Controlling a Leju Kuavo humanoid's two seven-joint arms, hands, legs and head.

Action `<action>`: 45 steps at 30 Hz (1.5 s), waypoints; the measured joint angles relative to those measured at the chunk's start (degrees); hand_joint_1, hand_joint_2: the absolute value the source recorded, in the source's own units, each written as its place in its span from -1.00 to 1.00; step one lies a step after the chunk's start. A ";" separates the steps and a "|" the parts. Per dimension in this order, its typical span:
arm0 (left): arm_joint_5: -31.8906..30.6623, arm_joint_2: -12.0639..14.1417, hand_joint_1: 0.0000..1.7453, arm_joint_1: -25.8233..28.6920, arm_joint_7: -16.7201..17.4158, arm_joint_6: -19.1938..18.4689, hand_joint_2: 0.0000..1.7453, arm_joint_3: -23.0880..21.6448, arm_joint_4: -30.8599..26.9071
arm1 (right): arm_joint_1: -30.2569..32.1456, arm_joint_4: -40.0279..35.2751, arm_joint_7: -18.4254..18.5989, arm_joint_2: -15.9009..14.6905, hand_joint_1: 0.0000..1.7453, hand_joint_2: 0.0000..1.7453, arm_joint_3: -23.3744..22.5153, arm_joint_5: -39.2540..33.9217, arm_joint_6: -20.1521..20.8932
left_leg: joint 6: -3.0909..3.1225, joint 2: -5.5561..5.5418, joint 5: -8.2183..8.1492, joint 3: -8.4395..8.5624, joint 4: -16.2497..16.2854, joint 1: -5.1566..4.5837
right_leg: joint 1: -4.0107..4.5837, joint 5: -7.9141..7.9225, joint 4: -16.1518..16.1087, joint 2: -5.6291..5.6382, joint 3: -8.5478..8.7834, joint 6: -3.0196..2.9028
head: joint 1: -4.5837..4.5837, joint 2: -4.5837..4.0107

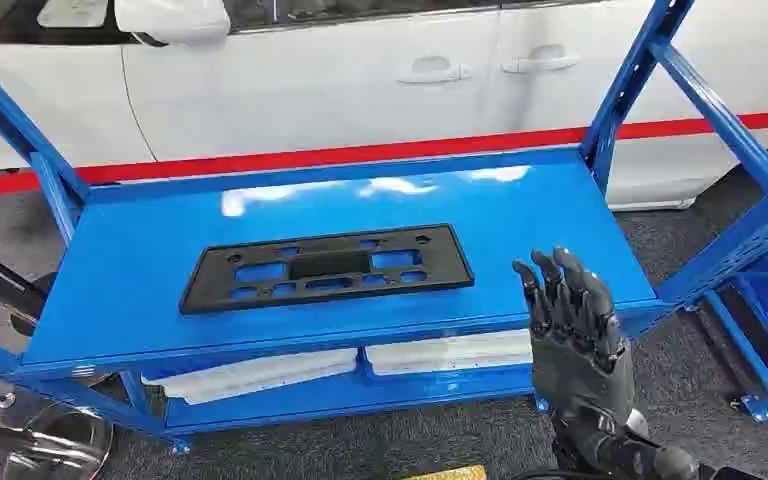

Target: Take the parts from the cabinet and place them on the table.

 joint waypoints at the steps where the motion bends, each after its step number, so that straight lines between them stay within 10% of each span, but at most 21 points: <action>1: -0.07 0.00 -1.00 -0.09 0.02 0.02 -1.00 0.00 0.00 | 0.02 0.07 0.00 0.04 -1.00 -1.00 0.00 0.04 0.07 | -0.28 0.00 -2.11 -2.29 4.21 0.08 | 0.01 -0.20 0.04 -0.05 0.15 -0.31 | -0.06 0.00; 3: -0.07 0.00 -1.00 -0.17 0.07 0.07 -1.00 0.00 0.00 | 0.15 0.35 0.00 0.04 -1.00 -1.00 -0.04 0.07 0.04 | -0.62 0.01 -5.52 -7.40 12.54 0.12 | 0.17 -0.58 0.10 -0.07 0.27 -0.50 | -0.04 0.00; 5: -0.06 0.00 -1.00 0.04 0.09 0.07 -1.00 0.00 0.00 | 0.30 0.52 0.00 0.07 -1.00 -1.00 -0.07 0.07 0.07 | -0.83 0.02 -4.31 -9.61 14.21 0.12 | 0.22 -1.04 0.24 0.14 0.63 -0.51 | -0.04 0.00; 8: -0.09 0.00 -1.00 0.03 0.09 0.11 -1.00 0.00 0.00 | 0.37 0.55 0.00 0.11 -1.00 -1.00 -0.07 0.11 0.07 | 0.08 0.02 5.15 -5.50 1.59 0.09 | 0.26 -2.07 0.49 0.29 1.97 -0.17 | -0.04 0.00; 10: -0.11 0.00 -1.00 -0.10 0.13 0.26 -1.00 0.00 0.00 | 0.35 0.68 0.00 0.15 -1.00 -1.00 -0.07 0.35 0.04 | 0.36 0.06 3.49 -5.27 -1.31 -0.52 | 0.35 -2.27 0.61 0.27 1.98 0.27 | -0.06 0.00; 14: -0.68 -0.16 -1.00 0.06 0.15 0.50 -1.00 0.00 0.00 | 0.36 0.94 0.07 0.20 -1.00 -1.00 -0.02 1.22 -0.42 | 1.92 0.18 5.46 -4.51 -2.12 0.22 | 0.54 -3.22 0.80 0.32 2.07 1.57 | -0.09 0.00; 19: -1.14 -0.22 -1.00 -0.15 -0.04 0.52 -1.00 0.00 0.00 | 0.39 2.38 0.02 0.02 -1.00 -1.00 0.31 1.62 -1.03 | 2.62 0.27 5.25 -4.29 -2.27 0.09 | -0.05 -11.33 18.82 0.14 -6.99 2.72 | -0.04 0.00; 21: -1.18 -0.24 -1.00 -0.13 -0.04 0.55 -1.00 0.00 0.00 | 0.37 2.82 0.02 0.00 -1.00 -1.00 0.39 1.64 -1.03 | 2.48 0.22 4.98 -3.98 -2.20 0.10 | -0.38 -8.02 16.21 0.08 -6.28 2.88 | -0.04 0.00; 24: -1.18 -0.39 -1.00 -0.11 -0.04 0.52 -1.00 0.00 0.00 | 0.26 3.21 0.02 -0.09 -1.00 -1.00 0.42 1.66 -1.03 | 1.88 0.04 4.20 -3.41 -1.81 0.11 | -0.47 -1.60 2.04 -0.22 0.16 2.34 | -0.04 0.00; 30: -1.20 -0.44 -1.00 -0.25 -0.09 0.55 -1.00 0.00 0.00 | 0.23 3.54 0.02 -0.15 -1.00 -1.00 0.55 1.75 -1.03 | -0.24 0.11 2.33 -4.04 -0.15 0.05 | -0.34 -1.67 0.77 -0.06 0.70 0.42 | -0.04 0.00; 34: -1.27 -0.48 -1.00 -0.16 -0.09 0.52 -1.00 0.00 0.00 | 0.22 4.04 0.02 -0.24 -1.00 -1.00 0.90 1.95 -0.98 | -0.79 0.13 -5.20 -11.93 16.53 0.09 | -0.08 -1.78 0.80 -0.24 0.69 -0.06 | -0.06 0.00; 36: -1.38 -0.48 -1.00 -0.10 -0.11 0.52 -1.00 0.00 0.00 | 0.19 4.83 0.02 -0.65 -1.00 -1.00 1.22 2.05 -0.98 | -0.59 0.13 -2.69 -11.81 15.41 0.09 | 0.05 -1.90 0.83 -0.18 0.91 -0.21 | -0.06 0.00; 39: -1.49 -0.39 -1.00 -0.24 -0.13 0.50 -1.00 0.00 0.00 | -0.23 5.53 0.02 -1.09 -1.00 -1.00 1.46 2.05 -0.98 | 0.48 0.11 4.95 -4.75 -0.04 -0.02 | 0.23 -2.21 0.85 -0.02 1.47 -0.04 | -0.06 0.00; 45: -1.88 -0.50 -1.00 -0.29 -0.15 0.42 -1.00 0.00 0.00 | -1.37 9.18 4.20 -3.28 -1.00 -1.00 2.38 2.58 -1.05 | 1.97 0.21 5.24 -3.84 -2.60 0.12 | 0.39 -2.64 1.35 0.00 1.15 1.74 | -0.04 0.00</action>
